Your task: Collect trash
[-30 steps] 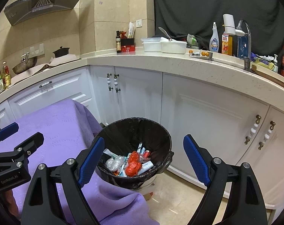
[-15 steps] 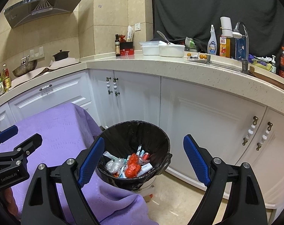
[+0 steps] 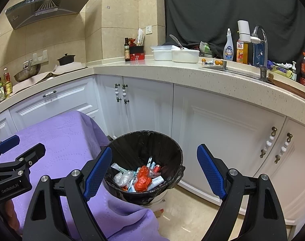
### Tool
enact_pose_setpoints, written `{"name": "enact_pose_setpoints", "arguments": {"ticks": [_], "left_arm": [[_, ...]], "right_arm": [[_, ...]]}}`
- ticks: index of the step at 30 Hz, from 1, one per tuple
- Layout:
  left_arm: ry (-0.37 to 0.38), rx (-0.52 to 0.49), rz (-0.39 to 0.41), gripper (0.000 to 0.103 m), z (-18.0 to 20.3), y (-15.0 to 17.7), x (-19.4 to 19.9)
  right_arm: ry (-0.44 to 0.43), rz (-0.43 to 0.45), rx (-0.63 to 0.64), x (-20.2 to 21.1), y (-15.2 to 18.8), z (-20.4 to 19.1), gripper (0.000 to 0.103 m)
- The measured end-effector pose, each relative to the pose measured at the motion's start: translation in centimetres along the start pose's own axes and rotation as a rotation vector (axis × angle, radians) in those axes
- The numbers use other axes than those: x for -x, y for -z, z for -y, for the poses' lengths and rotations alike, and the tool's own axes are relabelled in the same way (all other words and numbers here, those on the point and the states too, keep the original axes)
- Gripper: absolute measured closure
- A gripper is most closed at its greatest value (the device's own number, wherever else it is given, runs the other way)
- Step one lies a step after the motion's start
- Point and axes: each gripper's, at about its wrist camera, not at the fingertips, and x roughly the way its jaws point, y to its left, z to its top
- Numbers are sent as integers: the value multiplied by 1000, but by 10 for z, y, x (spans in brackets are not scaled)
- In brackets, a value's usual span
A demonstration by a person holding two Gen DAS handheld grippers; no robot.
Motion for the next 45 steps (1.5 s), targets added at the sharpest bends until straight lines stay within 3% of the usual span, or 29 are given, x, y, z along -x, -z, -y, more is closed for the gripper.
{"name": "enact_pose_setpoints", "arguments": {"ticks": [45], "left_arm": [[-6,20,6,8,-5,-3,3]], "right_arm": [[-1,2,4,0,-2,-2,19]]}}
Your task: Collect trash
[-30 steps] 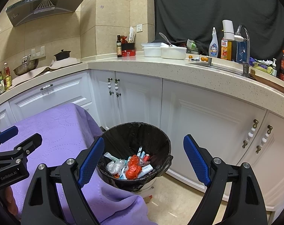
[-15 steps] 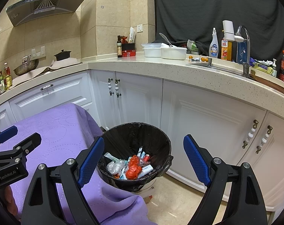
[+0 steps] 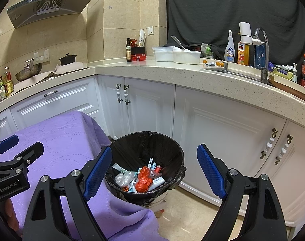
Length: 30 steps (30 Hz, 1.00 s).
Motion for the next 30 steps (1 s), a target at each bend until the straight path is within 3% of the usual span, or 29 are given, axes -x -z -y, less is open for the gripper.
{"name": "enact_pose_setpoints", "arguments": {"ticks": [30], "left_arm": [[-8,10,-10,5,-1,-6,1]], "right_arm": [[-2,4,10,2,-4,-6,19]]}}
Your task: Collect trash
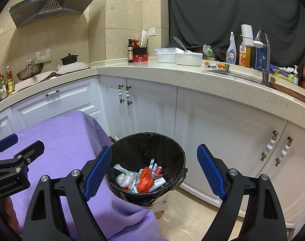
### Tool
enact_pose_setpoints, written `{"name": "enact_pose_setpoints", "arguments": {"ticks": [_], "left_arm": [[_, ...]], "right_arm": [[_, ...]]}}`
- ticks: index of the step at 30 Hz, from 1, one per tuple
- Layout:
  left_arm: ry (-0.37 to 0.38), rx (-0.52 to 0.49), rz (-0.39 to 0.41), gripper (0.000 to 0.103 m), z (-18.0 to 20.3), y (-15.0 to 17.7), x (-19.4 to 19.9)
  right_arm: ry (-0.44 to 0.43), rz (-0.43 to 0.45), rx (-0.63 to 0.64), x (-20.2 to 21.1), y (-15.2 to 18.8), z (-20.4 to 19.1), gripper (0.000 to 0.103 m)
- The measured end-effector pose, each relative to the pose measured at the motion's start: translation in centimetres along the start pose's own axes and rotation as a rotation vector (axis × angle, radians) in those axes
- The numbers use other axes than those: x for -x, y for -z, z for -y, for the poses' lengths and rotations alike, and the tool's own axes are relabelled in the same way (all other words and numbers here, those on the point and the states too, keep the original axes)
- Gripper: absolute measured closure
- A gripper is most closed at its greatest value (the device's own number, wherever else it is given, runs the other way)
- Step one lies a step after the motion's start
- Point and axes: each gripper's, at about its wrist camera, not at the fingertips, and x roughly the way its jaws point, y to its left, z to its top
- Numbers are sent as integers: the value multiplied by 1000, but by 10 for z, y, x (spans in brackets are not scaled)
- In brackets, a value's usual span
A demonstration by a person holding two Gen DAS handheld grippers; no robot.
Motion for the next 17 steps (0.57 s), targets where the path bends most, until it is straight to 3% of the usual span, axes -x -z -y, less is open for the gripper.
{"name": "enact_pose_setpoints", "arguments": {"ticks": [7,17], "left_arm": [[27,12,-19,5,1,2,-5],[-30,35,-53,5,-18,0,-14]], "right_arm": [[0,0,0,0,-2,-1,19],[-34,-2,25,-11,-6,-12,19]]}}
